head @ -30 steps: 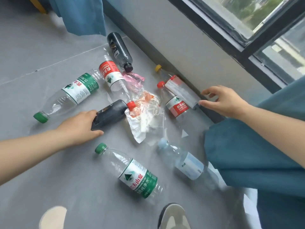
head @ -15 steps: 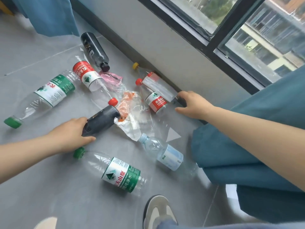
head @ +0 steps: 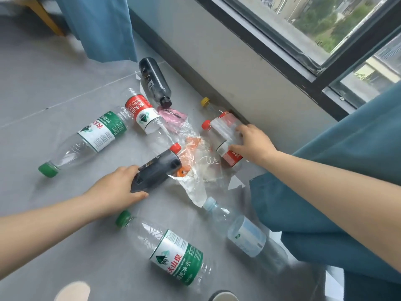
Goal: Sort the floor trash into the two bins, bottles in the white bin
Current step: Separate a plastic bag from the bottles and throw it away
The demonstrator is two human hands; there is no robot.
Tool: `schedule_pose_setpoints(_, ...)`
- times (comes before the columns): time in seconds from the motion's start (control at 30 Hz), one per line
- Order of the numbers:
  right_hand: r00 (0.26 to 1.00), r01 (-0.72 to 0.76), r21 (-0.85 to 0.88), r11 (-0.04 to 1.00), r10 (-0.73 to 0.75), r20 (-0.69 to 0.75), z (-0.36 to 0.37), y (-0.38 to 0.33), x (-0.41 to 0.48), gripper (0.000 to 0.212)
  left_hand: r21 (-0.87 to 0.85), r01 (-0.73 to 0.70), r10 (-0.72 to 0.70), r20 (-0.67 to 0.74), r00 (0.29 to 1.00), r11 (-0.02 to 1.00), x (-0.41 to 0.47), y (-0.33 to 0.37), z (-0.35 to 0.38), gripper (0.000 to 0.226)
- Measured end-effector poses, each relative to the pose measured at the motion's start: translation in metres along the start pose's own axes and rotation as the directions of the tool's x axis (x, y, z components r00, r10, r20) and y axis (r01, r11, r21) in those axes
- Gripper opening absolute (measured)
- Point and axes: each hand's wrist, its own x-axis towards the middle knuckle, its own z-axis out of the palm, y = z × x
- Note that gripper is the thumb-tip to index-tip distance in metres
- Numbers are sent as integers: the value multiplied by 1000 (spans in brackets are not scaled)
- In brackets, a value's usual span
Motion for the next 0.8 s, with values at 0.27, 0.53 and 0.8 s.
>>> schedule_pose_setpoints(0.27, 922, 276, 51, 960, -249, -297, -2, -22, -9, 18, -16, 35, -36, -32, 999, 999, 1, -8, -1, 52)
schedule_pose_setpoints(0.53, 872, 351, 245, 904, -411, 266, 21, -62, -46, 37, -7, 95, -95, -7, 995, 995, 3, -24, -15, 55)
schedule_pose_setpoints(0.8, 944, 328, 188, 926, -330, -20, 5, -83, -4, 23, -47, 99, -99, -1, 995, 994, -3, -34, -16, 51)
